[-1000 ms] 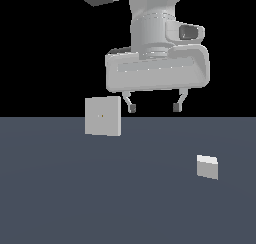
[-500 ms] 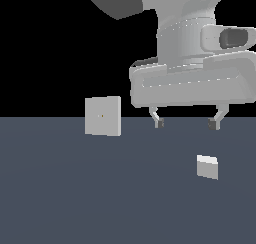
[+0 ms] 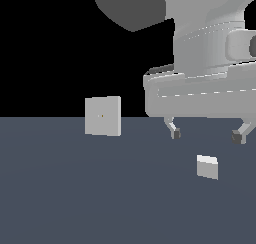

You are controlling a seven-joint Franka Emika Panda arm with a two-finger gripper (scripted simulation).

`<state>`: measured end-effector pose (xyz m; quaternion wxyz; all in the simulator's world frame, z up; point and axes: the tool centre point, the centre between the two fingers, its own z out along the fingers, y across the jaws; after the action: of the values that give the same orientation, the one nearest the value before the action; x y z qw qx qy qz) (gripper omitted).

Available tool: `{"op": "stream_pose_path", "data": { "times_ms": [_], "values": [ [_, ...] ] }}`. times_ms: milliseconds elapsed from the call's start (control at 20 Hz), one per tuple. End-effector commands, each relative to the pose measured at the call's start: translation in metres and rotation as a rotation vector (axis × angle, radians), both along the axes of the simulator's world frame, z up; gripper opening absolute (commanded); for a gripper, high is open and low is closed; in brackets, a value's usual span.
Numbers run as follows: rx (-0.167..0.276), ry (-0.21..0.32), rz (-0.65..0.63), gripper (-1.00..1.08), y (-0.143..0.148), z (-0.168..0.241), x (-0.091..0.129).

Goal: Plug the charger into the wall socket.

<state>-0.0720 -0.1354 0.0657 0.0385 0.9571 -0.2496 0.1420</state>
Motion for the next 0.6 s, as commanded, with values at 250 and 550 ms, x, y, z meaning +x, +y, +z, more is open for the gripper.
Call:
{"op": "stream_pose_path", "data": {
  "times_ms": [250,550],
  "values": [
    [-0.002,-0.007,-0.014,1.00,-0.003,-0.003,-0.002],
    [-0.001,-0.007,-0.015,1.00,-0.003,-0.016,-0.003]
  ]
}}
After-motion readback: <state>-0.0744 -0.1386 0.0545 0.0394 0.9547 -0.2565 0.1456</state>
